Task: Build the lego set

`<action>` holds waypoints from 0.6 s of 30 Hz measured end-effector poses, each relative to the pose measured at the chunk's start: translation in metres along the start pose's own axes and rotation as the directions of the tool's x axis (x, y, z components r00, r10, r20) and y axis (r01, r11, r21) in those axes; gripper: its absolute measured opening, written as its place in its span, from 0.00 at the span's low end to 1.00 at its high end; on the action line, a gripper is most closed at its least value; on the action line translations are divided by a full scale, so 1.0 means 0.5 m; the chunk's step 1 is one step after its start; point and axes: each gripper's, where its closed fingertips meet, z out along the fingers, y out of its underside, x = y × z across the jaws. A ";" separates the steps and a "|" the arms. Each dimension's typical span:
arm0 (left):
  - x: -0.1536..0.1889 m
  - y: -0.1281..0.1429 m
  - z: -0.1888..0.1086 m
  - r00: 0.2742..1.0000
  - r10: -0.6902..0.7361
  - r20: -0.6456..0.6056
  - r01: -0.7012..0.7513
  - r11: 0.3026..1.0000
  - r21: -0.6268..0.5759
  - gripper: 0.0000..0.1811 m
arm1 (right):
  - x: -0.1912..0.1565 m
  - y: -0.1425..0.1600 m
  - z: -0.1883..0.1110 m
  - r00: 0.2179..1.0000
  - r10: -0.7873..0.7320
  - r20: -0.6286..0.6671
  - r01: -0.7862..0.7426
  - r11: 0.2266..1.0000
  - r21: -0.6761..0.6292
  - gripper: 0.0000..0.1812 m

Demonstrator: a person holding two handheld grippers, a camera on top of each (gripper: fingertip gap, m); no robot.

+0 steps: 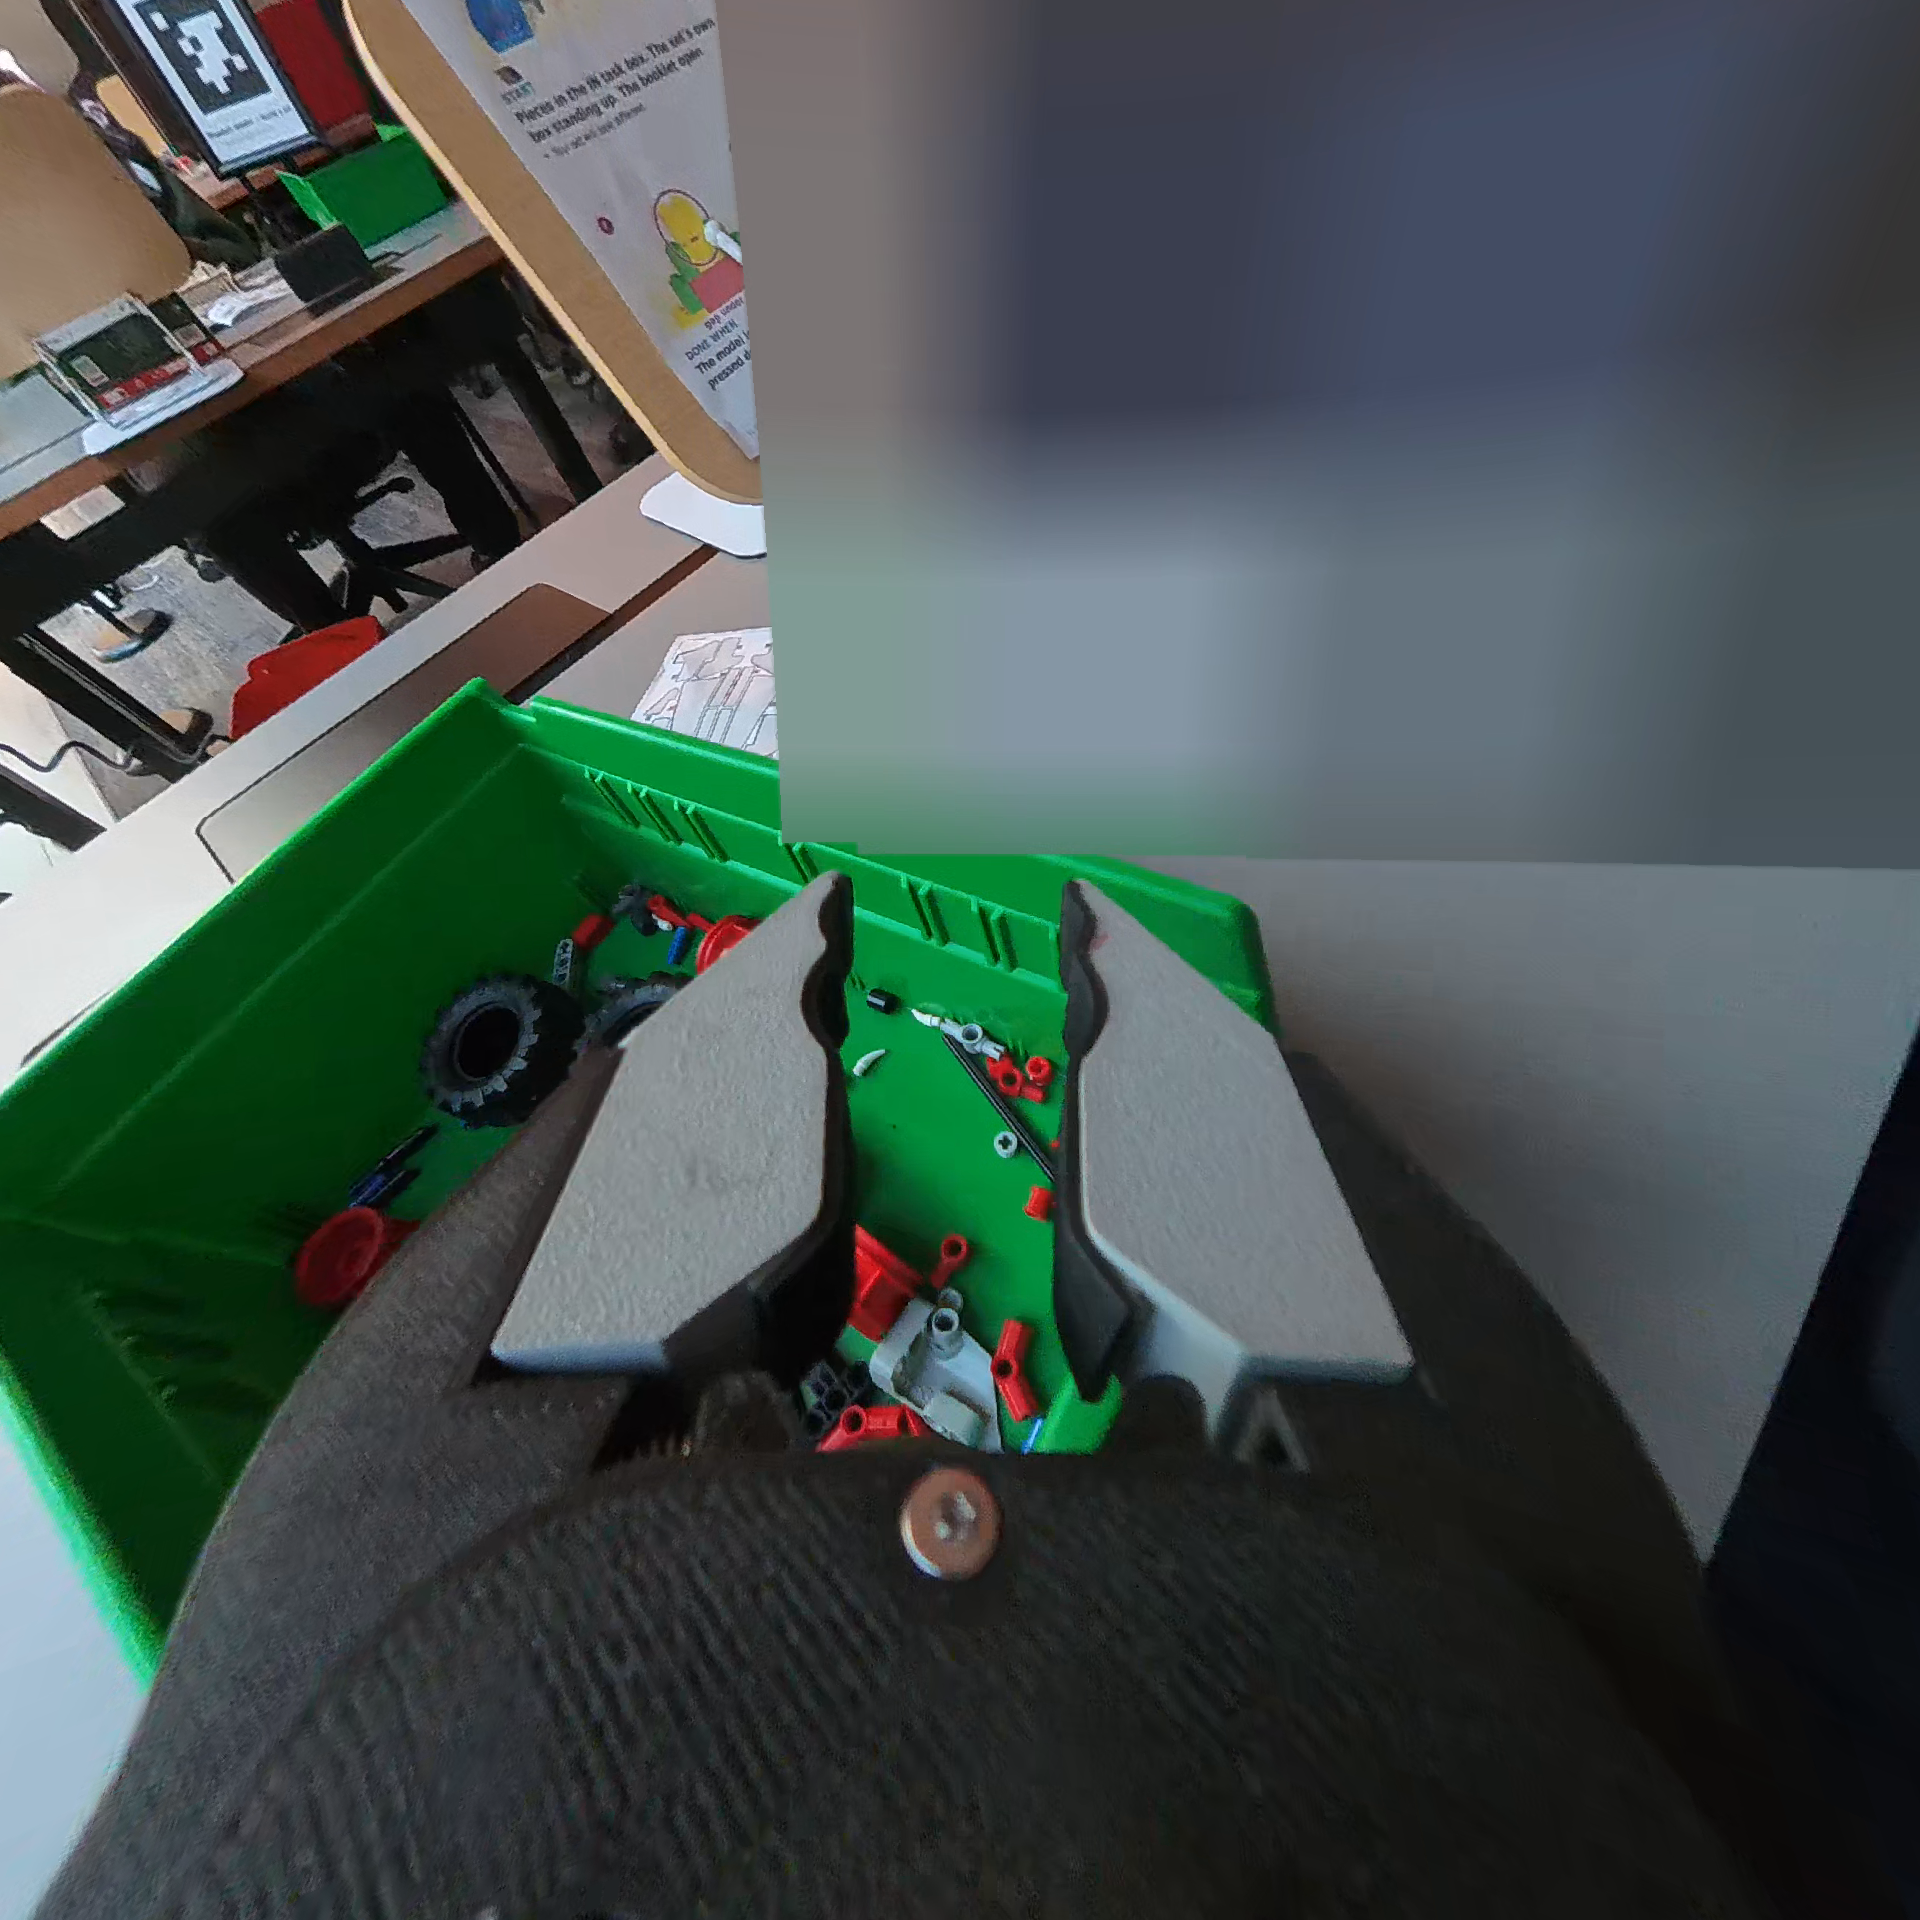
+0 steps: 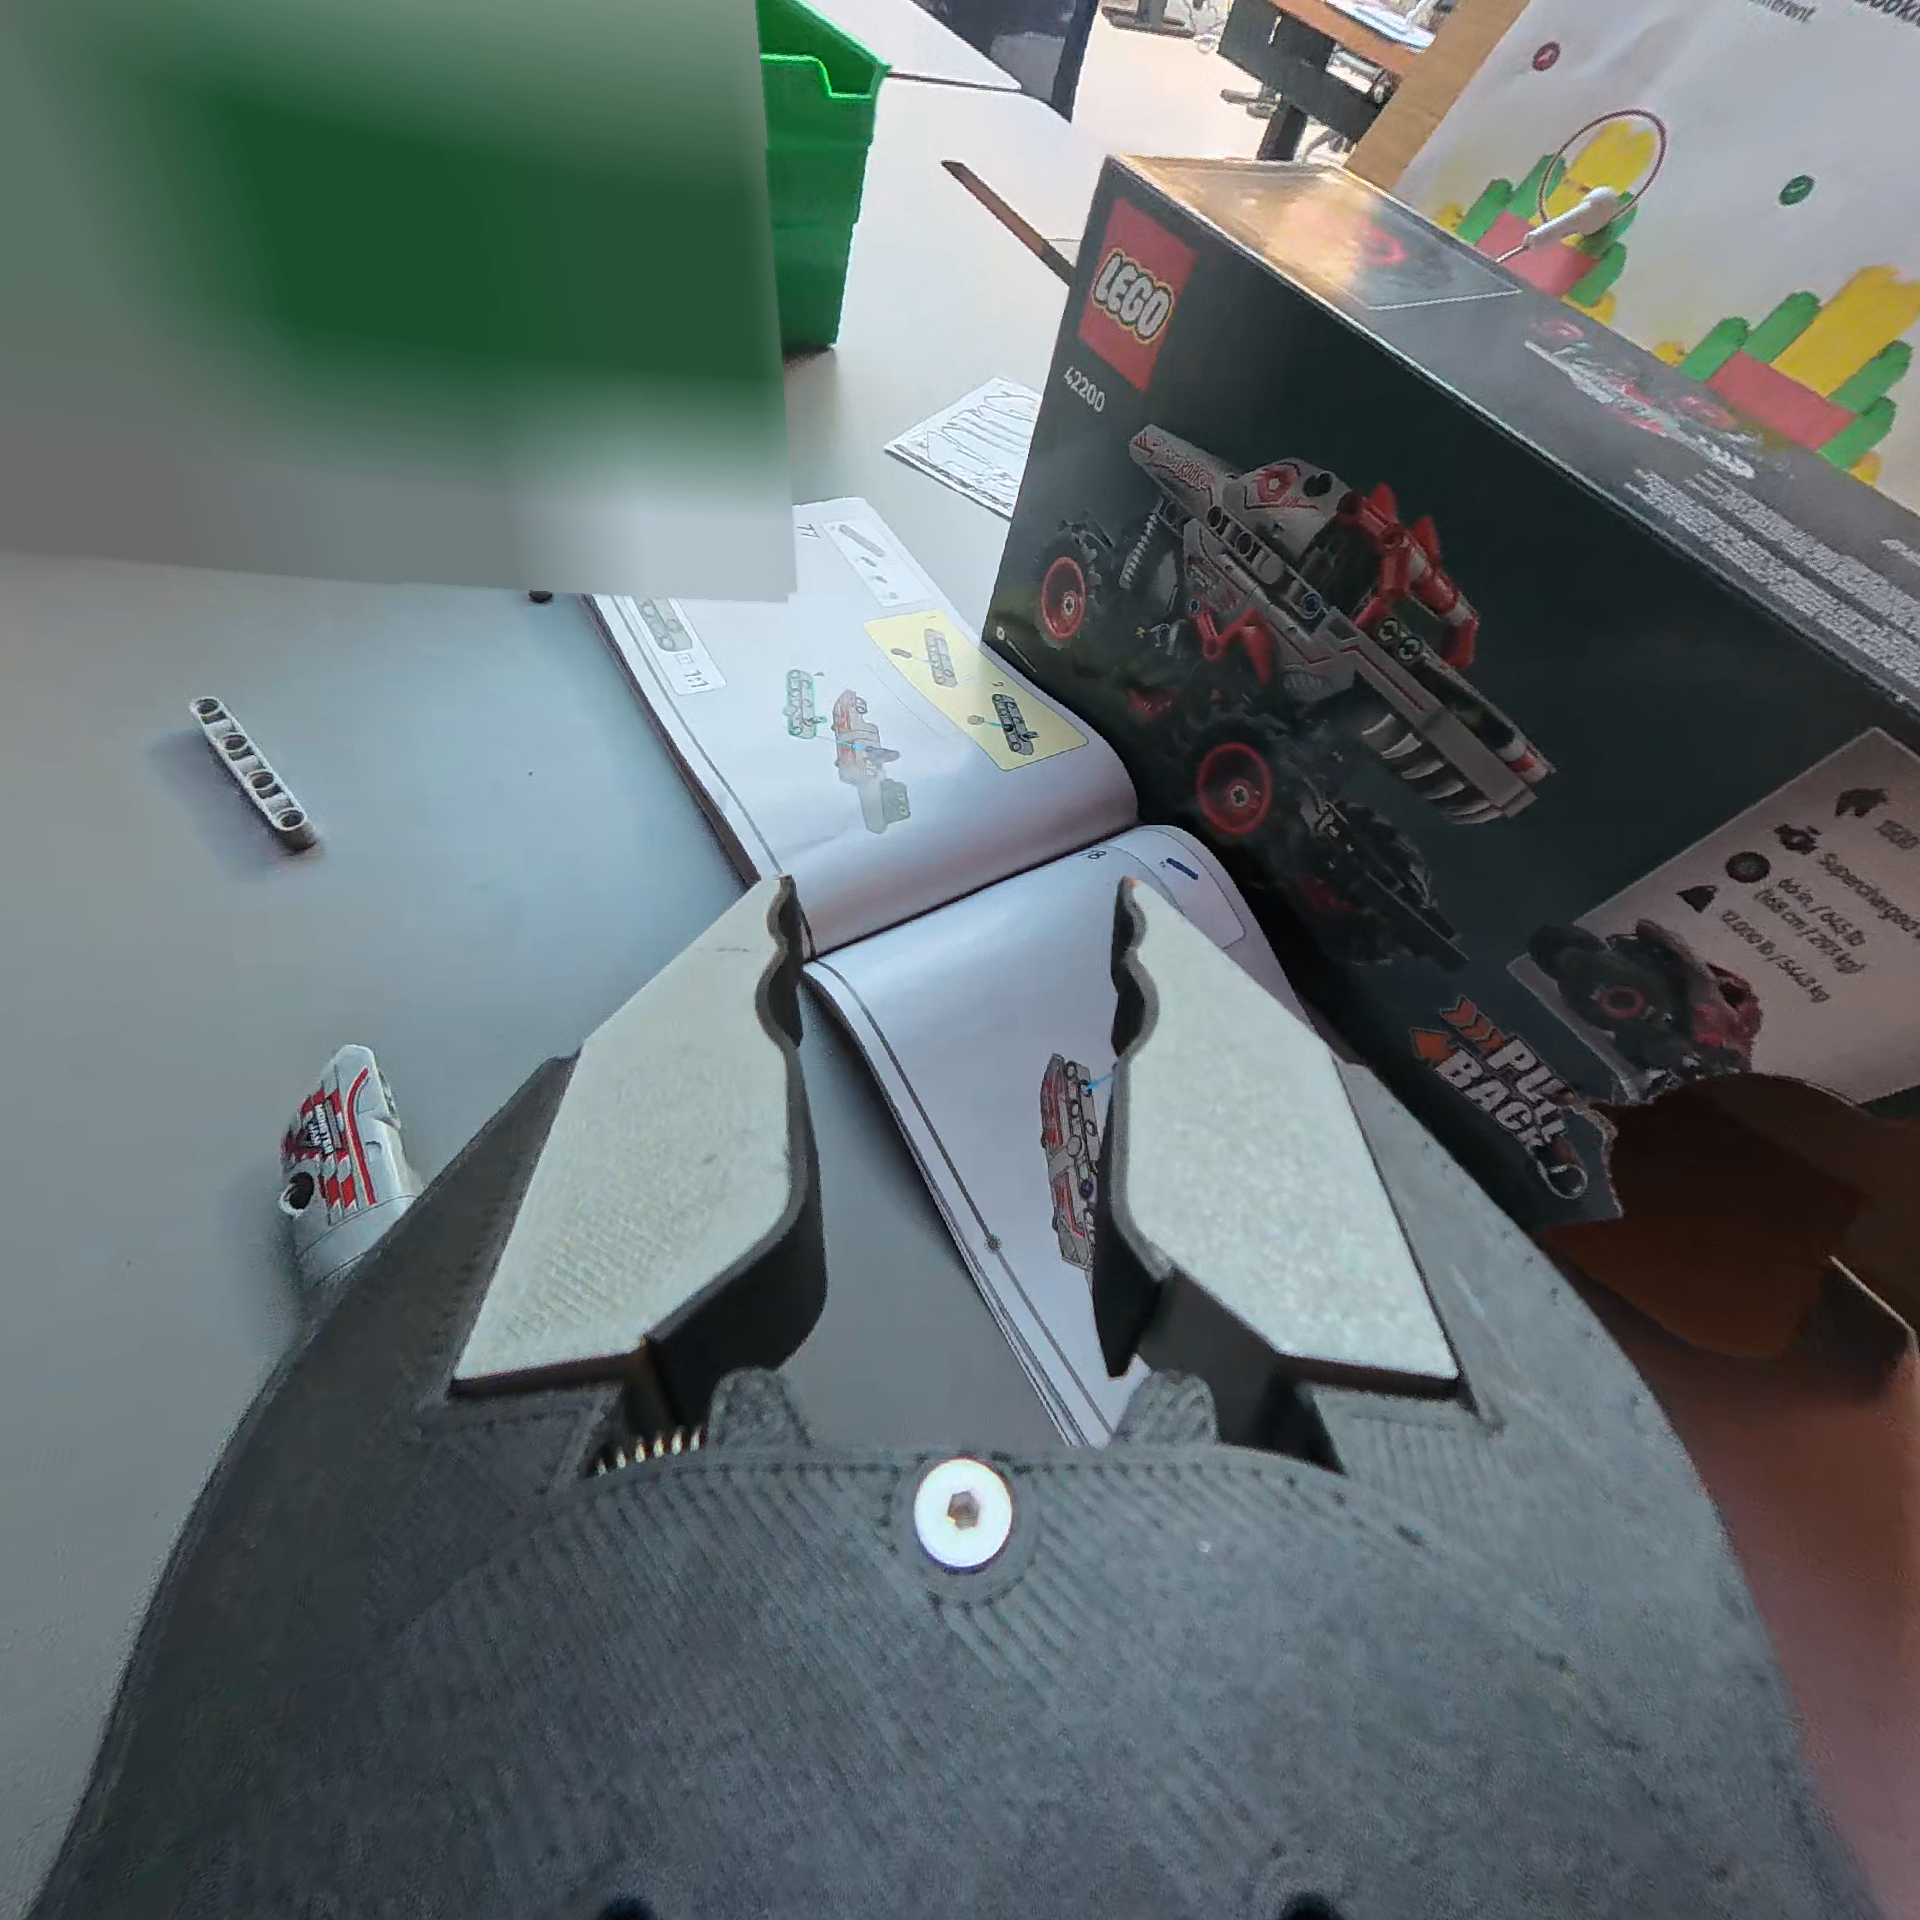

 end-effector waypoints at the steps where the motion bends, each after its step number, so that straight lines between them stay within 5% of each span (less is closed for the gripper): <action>1: 0.001 0.004 -0.001 1.000 -0.013 0.004 0.013 1.000 -0.003 0.20 | -0.001 -0.002 -0.001 1.000 -0.003 0.000 0.003 1.000 0.001 0.32; 18: -0.075 0.094 -0.085 0.968 -0.178 0.179 0.210 0.961 -0.180 0.19 | 0.025 0.008 -0.029 0.998 0.026 -0.061 -0.025 1.000 0.002 0.37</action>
